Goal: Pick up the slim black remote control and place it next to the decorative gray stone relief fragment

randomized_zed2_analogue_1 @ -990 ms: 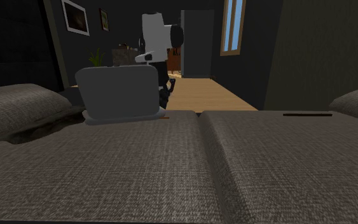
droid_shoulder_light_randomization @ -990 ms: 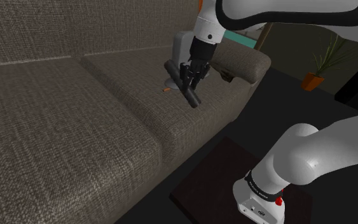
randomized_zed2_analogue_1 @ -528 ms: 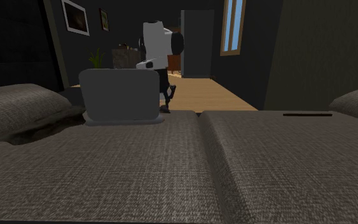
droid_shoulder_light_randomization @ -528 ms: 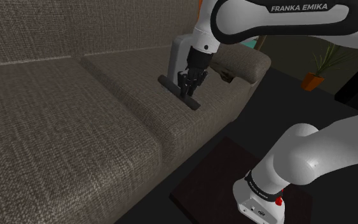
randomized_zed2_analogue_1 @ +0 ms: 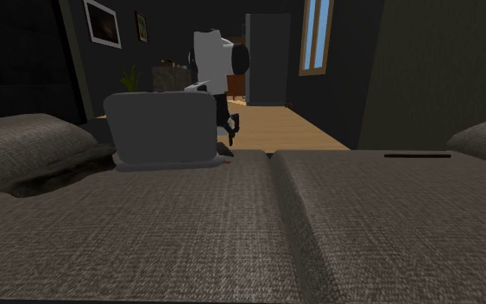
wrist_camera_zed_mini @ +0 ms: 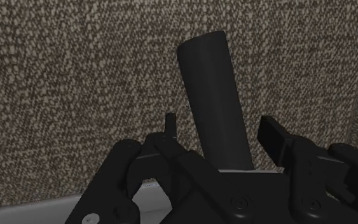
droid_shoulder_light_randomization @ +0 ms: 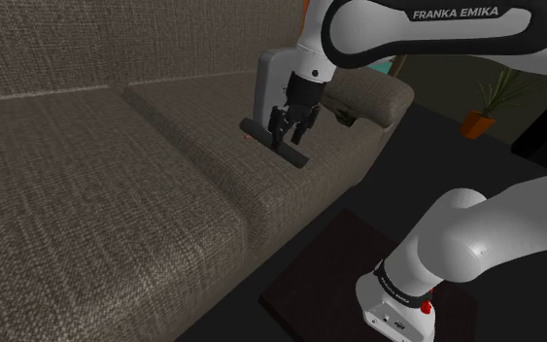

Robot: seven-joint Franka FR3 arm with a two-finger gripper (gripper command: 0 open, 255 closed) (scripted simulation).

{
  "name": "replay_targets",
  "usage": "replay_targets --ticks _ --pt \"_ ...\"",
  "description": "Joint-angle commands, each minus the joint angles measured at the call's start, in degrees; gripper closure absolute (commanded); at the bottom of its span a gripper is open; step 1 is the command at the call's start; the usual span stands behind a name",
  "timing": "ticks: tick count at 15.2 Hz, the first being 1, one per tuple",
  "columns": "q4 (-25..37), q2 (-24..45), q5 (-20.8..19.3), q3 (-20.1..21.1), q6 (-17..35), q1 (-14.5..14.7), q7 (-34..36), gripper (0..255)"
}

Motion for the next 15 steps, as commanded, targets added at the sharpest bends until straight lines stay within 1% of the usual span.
replay_targets --ticks 1,4,8,15 --pt "0.0 0.0 0.0 0.0 0.0 0.0 0.0 0" --pt "-0.1 0.0 0.0 0.0 0.1 0.0 0.0 0" --pt "6.7 -0.5 -0.7 -1.0 -7.3 -0.4 0.2 0" --pt "6.7 -0.5 -0.7 -1.0 -7.3 -0.4 0.2 0"
